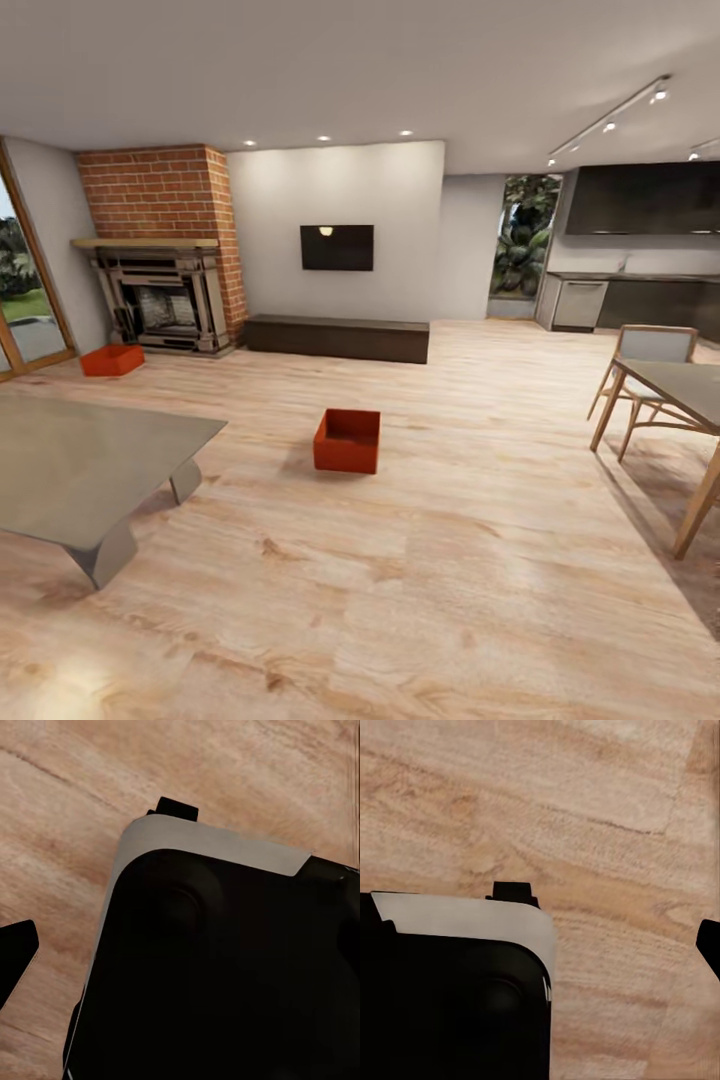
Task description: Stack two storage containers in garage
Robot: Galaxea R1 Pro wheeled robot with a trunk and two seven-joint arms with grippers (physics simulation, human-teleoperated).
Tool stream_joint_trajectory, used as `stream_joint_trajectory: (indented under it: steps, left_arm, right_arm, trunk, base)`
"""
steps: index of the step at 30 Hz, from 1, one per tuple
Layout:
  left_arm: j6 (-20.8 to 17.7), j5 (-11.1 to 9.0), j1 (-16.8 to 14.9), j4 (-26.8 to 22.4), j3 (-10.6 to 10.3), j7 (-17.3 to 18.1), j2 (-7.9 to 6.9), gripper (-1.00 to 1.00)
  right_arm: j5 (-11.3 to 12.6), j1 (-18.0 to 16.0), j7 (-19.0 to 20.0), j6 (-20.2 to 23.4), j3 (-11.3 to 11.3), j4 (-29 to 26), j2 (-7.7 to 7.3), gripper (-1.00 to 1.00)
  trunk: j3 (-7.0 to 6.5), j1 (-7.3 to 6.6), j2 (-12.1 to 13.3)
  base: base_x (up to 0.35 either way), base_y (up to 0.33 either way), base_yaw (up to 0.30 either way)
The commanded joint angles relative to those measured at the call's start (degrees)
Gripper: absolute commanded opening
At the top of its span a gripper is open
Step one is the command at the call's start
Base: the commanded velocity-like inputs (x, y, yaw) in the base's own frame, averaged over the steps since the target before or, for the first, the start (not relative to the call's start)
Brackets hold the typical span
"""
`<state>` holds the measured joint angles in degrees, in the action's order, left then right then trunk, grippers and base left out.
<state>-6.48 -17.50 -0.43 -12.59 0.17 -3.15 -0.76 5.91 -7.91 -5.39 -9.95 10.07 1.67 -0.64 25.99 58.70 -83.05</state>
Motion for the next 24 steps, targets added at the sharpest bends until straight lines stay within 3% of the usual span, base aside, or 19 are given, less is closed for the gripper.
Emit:
stream_joint_trajectory:
  steps: [1,16,24]
  left_arm:
    - [-0.38,-0.33,0.01,-0.17,0.00,-0.19,-0.01,1.00]
    - [-0.38,-0.33,0.01,-0.15,0.00,-0.19,0.00,1.00]
    - [-0.38,-0.35,0.00,-0.14,0.00,-0.19,-0.03,1.00]
  right_arm:
    - [0.59,-0.08,-0.02,-0.34,0.49,0.18,0.02,1.00]
    - [0.59,-0.08,0.02,-0.33,0.50,0.18,0.03,1.00]
    - [0.55,-0.08,0.11,-0.40,0.53,0.18,-0.04,1.00]
  trunk:
    - [0.06,0.03,-0.03]
    - [0.06,0.03,-0.03]
    - [0.06,0.03,-0.03]
  base:
    - [0.325,0.002,-0.267]
    - [0.325,0.047,-0.275]
    - [0.325,0.106,-0.053]
